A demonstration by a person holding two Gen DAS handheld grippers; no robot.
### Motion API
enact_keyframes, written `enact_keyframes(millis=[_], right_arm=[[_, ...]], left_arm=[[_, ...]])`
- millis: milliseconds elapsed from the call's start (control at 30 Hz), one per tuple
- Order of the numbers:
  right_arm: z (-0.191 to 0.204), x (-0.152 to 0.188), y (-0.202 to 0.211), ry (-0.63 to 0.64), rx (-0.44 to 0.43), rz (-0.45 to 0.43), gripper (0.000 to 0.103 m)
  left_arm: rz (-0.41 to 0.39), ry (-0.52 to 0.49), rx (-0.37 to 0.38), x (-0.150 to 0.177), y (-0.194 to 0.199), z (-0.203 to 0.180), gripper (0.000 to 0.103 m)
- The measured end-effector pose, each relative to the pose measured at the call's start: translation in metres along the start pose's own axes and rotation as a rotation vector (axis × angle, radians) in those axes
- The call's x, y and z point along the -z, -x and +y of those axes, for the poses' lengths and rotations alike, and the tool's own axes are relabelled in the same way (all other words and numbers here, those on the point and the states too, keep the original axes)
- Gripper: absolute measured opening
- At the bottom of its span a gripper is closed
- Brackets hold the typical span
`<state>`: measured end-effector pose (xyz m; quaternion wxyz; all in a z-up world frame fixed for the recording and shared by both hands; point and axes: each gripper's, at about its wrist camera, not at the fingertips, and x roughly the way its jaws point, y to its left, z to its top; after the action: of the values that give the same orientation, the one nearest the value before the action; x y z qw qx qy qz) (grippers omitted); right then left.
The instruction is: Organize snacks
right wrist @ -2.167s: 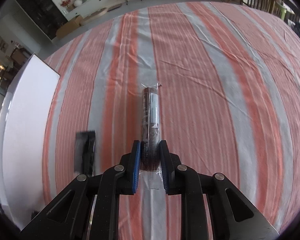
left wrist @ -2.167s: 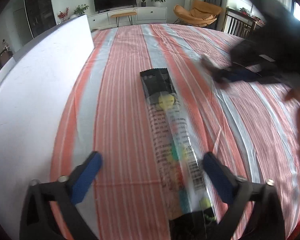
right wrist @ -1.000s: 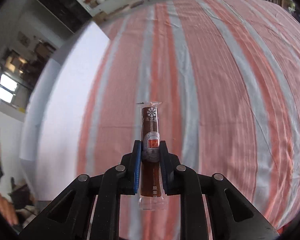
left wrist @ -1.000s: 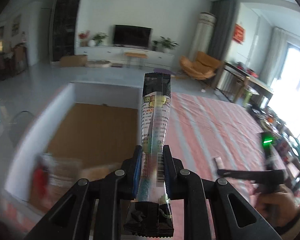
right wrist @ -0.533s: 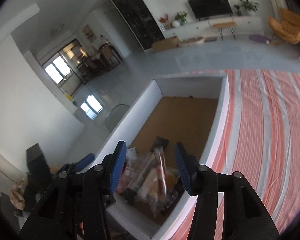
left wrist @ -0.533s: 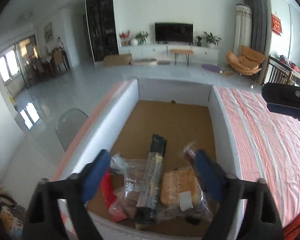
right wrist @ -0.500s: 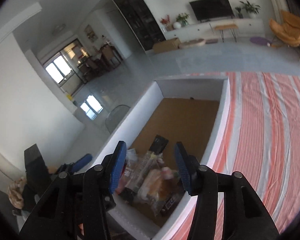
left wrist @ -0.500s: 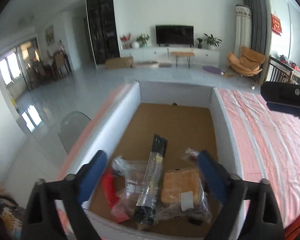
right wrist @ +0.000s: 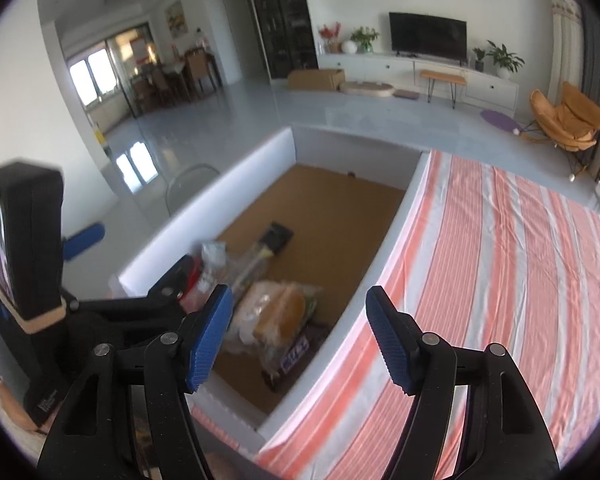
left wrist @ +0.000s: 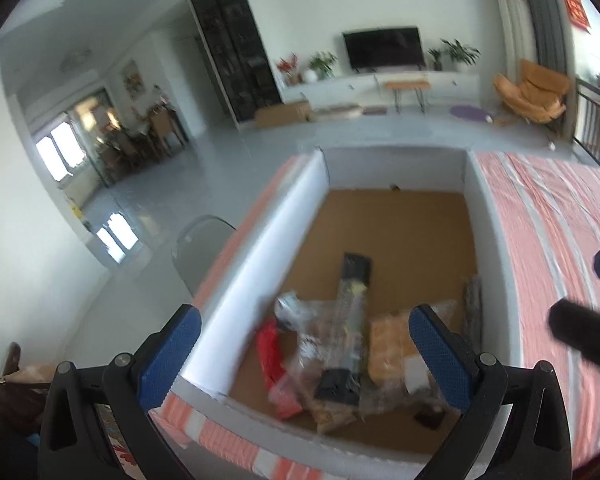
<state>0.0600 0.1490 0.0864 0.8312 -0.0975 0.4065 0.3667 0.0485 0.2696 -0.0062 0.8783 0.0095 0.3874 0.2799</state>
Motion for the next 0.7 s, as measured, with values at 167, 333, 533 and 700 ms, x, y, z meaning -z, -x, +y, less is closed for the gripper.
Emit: enact_keyframes(millis=[167,333,533,700], right_arm=[[0.006,0.004,-0.005,0.016,0.036,0.031,0.072],[0.007,0.006,-0.012,0.027,0.062,0.047,0.072],[0.01,0.007,-0.016,0.039,0.068,0.058,0.072],[0.009,0.007,-0.019,0.027,0.066,0.067,0.072]], left_arm=[[0.001,0.035,0.02,0.003,0.0,0.009,0.103],[0.013,0.079,0.054,-0.001,-0.005,0.019,0.103],[0.02,0.101,0.044,-0.004,-0.007,0.026,0.103],[0.021,0.111,0.05,-0.002,-0.007,0.027,0.103]])
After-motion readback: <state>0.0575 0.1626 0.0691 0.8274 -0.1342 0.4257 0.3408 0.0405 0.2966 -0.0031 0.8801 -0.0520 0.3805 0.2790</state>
